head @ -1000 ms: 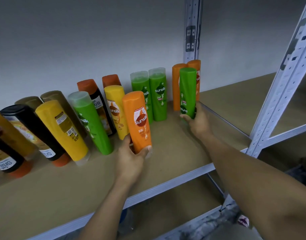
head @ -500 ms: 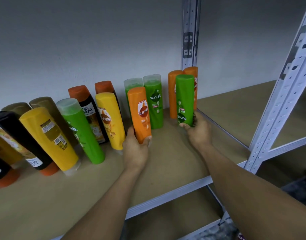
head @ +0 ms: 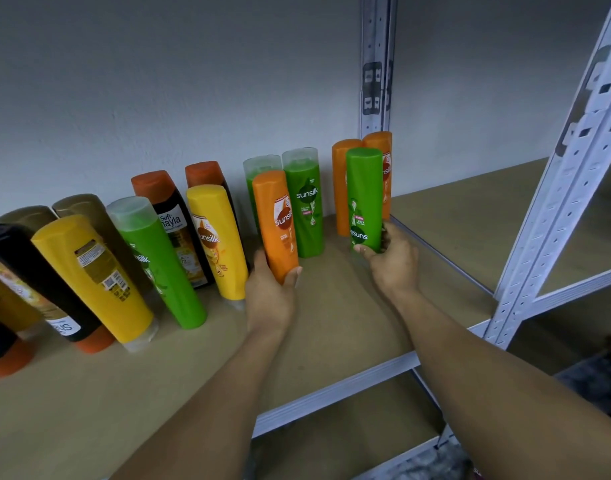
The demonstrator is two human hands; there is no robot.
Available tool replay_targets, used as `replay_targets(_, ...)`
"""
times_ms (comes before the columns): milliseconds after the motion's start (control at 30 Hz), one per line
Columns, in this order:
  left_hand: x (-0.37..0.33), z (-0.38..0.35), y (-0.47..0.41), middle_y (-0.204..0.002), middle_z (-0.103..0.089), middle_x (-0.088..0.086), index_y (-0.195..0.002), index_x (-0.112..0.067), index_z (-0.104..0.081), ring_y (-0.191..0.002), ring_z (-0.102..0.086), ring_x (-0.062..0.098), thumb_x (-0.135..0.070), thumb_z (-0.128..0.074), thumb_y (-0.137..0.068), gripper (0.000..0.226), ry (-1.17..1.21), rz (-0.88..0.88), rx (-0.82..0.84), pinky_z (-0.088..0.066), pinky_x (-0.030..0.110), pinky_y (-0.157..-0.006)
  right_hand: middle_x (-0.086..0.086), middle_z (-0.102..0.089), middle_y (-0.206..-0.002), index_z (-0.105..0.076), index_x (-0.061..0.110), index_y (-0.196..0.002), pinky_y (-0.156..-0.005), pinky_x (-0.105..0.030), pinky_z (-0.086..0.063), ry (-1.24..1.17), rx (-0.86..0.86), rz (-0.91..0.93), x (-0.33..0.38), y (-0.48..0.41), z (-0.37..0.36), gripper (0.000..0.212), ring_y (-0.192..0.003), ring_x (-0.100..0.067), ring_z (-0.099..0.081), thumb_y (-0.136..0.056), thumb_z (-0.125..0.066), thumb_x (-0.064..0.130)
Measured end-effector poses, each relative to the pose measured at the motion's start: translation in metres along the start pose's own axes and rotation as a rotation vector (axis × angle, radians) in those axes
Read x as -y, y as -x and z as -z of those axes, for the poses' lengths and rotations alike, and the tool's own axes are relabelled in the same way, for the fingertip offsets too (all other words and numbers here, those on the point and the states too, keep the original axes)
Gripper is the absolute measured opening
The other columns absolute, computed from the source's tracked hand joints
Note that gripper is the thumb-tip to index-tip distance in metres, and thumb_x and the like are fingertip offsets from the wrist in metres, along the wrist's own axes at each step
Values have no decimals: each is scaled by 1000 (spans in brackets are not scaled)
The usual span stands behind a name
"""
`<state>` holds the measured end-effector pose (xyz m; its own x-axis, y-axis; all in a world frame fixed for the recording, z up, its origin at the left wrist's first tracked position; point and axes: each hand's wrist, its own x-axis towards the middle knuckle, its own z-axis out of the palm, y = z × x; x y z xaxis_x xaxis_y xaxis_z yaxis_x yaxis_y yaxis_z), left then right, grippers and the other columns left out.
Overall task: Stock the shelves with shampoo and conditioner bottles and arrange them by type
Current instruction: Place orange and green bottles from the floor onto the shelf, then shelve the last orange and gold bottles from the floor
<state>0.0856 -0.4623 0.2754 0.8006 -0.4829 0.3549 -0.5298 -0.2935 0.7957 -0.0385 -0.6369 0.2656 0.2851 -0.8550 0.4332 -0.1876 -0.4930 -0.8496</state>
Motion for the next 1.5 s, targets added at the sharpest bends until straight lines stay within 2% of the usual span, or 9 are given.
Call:
replay_targets(400, 0, -4, 2, -145, -53, 9, -145, -16, -36, -129, -54, 31, -38, -75, -89, 72, -114, 65, 117, -47, 44, -102, -2, -72, -114, -60, 17, -129, -86, -28, -53, 86, 31, -32, 7, 4, 4, 57, -99, -17, -67, -79, -87, 26)
replay_targets(633, 3, 14, 31, -151, -43, 7, -152, -16, -23, -134, -48, 29, -38, -76, -87, 87, -157, 13, 205, -47, 45, -105, -12, -64, -124, -57, 16, -132, -94, -42, -52, 522, 199, -153, 20, 39, 16, 64, -114, -35, -60, -82, -76, 51)
replay_targets(733, 6, 34, 52, -145, -47, 7, -148, -21, -33, -129, -51, 31, -46, -69, -89, 73, -234, -35, 293, -49, 45, -100, -6, -53, -140, -55, 22, -137, -110, -42, -38, 777, 326, -55, 33, 74, 32, 63, -128, -30, -51, -89, -58, 63)
replay_targets(833, 10, 55, 72, -140, -53, 7, -137, -18, -48, -124, -54, 33, -52, -61, -92, 58, -339, -116, 370, -48, 43, -99, -6, -42, -155, -49, 24, -145, -120, -42, -23, 803, 454, 28, 46, 111, 52, 63, -145, -25, -35, -95, -48, 63)
replay_targets(933, 15, 75, 93, -142, -55, 5, -131, -15, -58, -127, -54, 29, -63, -50, -87, 65, -349, -194, 395, -44, 39, -106, -5, -34, -162, -44, 25, -150, -123, -42, -18, 784, 551, 76, 58, 146, 84, 64, -151, -23, -25, -98, -43, 63)
replay_targets(1100, 10, 97, 137, -153, -48, 1, -139, -20, -56, -142, -40, 22, -71, -36, -83, 78, -397, -331, 504, -30, 40, -118, -2, -22, -167, -32, 28, -157, -121, -44, -29, 825, 734, 105, 79, 199, 143, 71, -152, -24, -24, -97, -55, 58)
replay_targets(1200, 2, 99, 169, -165, -24, -1, -153, -26, -35, -153, -17, 23, -61, -46, -93, 71, -557, -473, 562, -13, 45, -121, -4, -32, -162, -33, 26, -156, -114, -42, -38, 851, 794, 18, 76, 226, 172, 71, -142, -27, -40, -97, -56, 57)
replay_targets(1333, -6, 89, 208, -169, -9, -1, -153, -28, -36, -156, 1, 22, -49, -49, -100, 58, -608, -639, 667, 3, 52, -123, -7, -45, -151, -36, 23, -154, -105, -43, -46, 856, 789, -159, 46, 261, 206, 70, -130, -30, -50, -96, -58, 55)
replay_targets(1500, -2, 46, 254, -167, -20, 3, -155, -18, -34, -153, -20, 20, -42, -58, -98, 66, -508, -552, 957, -18, 40, -124, -8, -51, -148, -40, 24, -151, -98, -34, -45, 812, 805, -356, -23, 314, 248, 64, -125, -26, -54, -95, -64, 45)
